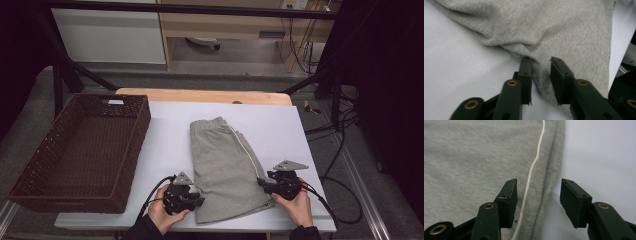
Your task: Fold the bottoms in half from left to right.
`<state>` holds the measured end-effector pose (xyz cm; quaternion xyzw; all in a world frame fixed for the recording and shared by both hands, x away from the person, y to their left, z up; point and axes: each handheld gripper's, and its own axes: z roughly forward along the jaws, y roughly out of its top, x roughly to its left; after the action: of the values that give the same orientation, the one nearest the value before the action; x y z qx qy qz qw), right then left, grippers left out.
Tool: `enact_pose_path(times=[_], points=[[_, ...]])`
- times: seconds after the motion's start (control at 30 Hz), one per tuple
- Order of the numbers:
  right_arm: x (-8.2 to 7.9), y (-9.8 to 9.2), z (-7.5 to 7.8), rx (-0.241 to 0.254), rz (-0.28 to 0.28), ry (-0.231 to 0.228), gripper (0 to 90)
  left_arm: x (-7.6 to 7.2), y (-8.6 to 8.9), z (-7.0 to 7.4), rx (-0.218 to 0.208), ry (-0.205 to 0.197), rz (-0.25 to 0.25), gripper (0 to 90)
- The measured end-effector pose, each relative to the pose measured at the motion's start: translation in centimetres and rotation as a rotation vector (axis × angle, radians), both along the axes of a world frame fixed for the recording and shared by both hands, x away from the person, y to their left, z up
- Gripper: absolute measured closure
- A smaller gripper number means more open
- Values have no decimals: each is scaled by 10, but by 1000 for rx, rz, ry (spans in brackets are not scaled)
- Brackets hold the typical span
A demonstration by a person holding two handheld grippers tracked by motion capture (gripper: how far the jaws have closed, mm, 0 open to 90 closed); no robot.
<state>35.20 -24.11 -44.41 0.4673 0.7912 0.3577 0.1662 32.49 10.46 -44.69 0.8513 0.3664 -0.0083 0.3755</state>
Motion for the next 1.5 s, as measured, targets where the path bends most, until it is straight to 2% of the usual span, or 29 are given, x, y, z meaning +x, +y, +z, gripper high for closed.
enact_pose_path(times=[0.1,0.23,0.43,0.6,0.77,1.0,1.17,1.33,1.5], points=[[1,-1,-7,-1,2,18,554,-1,-1,-1,7,-2,-9,848],[-1,0,-7,35,24,45,785,-2,-1,0,16,-2,-18,881],[-5,7,-3,33,51,82,813,-3,11,8,39,17,-42,887],[-15,15,-2,72,64,114,812,-4,29,16,66,15,-39,888],[-27,25,-4,99,70,121,808,-8,44,17,84,3,-36,887],[-40,31,-5,113,89,112,807,-12,52,16,119,-17,-51,887],[-41,31,-5,112,105,110,800,-12,53,15,114,-21,-51,883],[-38,29,-2,128,115,60,680,-9,56,17,93,-24,-30,838],[-31,26,1,136,109,-8,488,-2,58,20,67,-42,-16,688]])
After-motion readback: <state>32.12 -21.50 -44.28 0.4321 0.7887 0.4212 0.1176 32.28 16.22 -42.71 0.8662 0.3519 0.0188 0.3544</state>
